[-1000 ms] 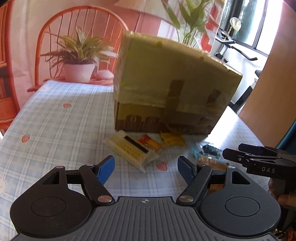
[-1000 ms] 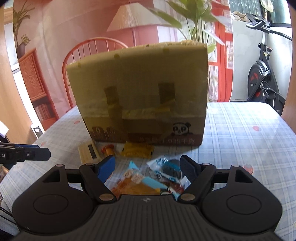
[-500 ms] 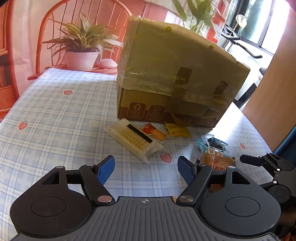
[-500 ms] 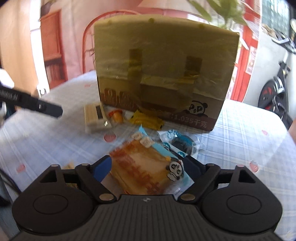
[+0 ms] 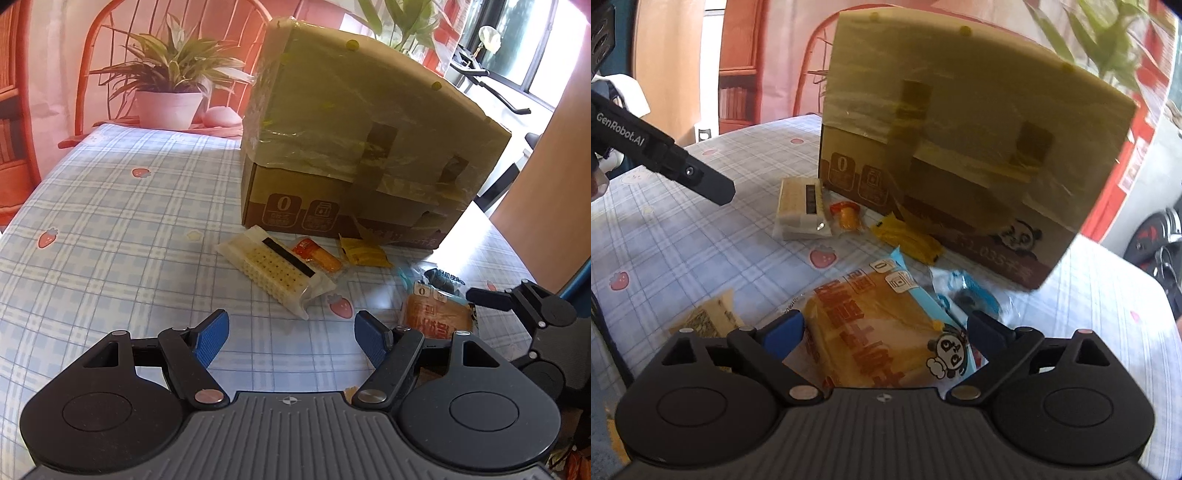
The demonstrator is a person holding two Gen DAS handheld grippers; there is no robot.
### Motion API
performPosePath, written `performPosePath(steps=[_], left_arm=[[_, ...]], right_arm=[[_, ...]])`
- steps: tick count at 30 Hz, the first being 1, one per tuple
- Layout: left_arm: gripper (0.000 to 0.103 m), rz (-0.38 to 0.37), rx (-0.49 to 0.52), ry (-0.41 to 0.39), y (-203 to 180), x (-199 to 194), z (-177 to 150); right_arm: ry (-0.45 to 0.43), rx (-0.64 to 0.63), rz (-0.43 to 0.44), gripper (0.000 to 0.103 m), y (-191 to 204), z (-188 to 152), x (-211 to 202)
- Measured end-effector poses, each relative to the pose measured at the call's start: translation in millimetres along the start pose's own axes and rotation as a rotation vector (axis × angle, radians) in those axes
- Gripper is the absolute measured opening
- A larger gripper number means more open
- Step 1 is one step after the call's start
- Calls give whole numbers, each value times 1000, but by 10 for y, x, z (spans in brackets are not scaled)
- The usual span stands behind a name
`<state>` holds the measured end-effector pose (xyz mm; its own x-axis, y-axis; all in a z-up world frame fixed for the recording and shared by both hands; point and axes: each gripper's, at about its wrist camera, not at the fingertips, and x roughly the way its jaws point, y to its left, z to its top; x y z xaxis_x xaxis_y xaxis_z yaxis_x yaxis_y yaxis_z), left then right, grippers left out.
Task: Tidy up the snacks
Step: 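Grasp the yellow bread loaf with the right tool while the left tool reaches a wrapped bread bar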
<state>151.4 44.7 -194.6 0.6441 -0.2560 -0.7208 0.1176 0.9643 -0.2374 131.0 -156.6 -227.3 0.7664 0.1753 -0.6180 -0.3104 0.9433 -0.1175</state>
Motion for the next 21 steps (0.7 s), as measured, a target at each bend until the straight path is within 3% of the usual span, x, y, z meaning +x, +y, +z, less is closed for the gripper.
performPosePath(steps=[18,21], left_arm=[[77,-3,14,18,-34,68,-33],[77,-7,16,18,-43,72,-44]], right_arm=[[25,33,79,98,-86,18,132],[18,33,77,92,-90,12,105]])
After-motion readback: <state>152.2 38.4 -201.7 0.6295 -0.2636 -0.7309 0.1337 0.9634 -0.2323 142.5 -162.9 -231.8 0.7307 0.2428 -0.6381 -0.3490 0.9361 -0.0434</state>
